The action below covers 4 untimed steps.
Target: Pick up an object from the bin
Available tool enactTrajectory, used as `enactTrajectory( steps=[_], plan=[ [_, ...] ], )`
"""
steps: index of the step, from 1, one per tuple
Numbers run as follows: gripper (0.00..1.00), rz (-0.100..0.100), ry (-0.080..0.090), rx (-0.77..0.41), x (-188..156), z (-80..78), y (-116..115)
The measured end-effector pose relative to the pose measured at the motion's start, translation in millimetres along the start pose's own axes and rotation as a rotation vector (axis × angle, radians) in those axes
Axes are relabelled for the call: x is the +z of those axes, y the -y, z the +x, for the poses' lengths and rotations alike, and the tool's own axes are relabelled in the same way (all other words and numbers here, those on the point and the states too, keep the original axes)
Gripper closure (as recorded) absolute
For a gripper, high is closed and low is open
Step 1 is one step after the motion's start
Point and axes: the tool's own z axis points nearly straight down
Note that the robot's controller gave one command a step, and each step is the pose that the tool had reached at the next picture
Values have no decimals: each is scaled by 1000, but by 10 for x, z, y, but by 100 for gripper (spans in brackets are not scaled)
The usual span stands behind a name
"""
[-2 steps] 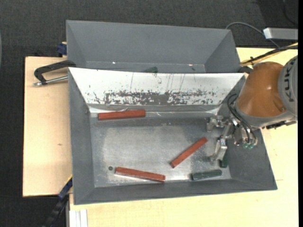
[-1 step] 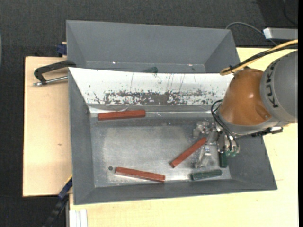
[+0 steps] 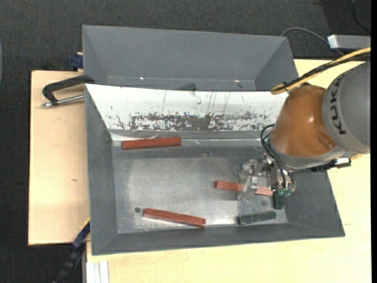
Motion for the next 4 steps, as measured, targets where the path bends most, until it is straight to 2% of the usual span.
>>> enactTrajectory(
  steps=[1, 2, 3, 4],
  plan=[
    [100, 0, 0, 1, -6, -7, 31],
    [100, 0, 1, -239, -685, -561, 489],
    [100, 0, 1, -239, -685, -561, 488],
    [100, 0, -3, -261, -1217, -526, 230]
  ],
)
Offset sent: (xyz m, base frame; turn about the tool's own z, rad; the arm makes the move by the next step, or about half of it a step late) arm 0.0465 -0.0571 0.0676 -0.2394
